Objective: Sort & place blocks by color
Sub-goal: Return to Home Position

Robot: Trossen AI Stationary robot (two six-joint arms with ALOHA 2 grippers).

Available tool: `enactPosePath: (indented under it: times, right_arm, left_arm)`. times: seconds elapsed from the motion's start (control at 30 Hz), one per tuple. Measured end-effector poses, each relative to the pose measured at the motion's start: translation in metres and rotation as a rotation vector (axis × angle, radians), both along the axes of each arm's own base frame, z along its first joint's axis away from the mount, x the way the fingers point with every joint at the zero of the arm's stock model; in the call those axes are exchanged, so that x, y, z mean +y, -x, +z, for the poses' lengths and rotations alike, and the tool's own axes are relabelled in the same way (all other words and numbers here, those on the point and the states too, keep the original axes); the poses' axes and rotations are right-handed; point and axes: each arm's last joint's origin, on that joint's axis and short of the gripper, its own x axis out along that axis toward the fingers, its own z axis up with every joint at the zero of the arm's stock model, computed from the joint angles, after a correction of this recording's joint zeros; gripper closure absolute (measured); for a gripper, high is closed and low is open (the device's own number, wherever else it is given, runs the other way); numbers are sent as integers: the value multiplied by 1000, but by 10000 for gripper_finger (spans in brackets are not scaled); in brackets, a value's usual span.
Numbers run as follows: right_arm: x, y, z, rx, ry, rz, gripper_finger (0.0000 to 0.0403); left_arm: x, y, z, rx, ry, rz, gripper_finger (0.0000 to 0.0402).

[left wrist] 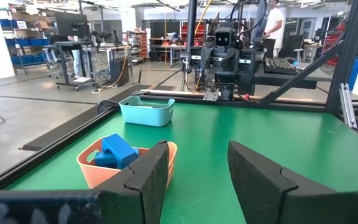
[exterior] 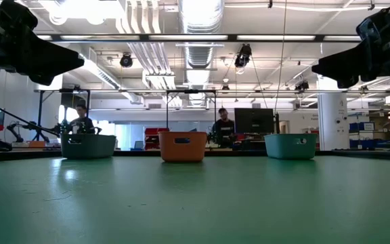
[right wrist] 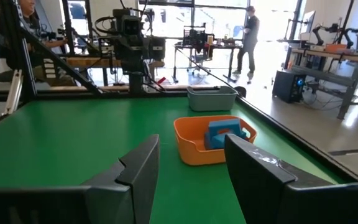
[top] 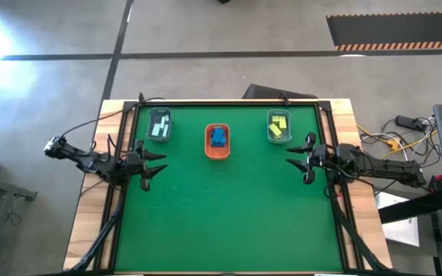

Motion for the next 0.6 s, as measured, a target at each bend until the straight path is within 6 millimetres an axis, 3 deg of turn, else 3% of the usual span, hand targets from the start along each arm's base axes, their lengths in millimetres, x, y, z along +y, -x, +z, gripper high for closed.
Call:
enactPosePath:
  times: [0.6]
  right_arm:
    - [0,0,0,2,21,0,232]
  left_arm:
    - [0,0,0,2,0,0,251]
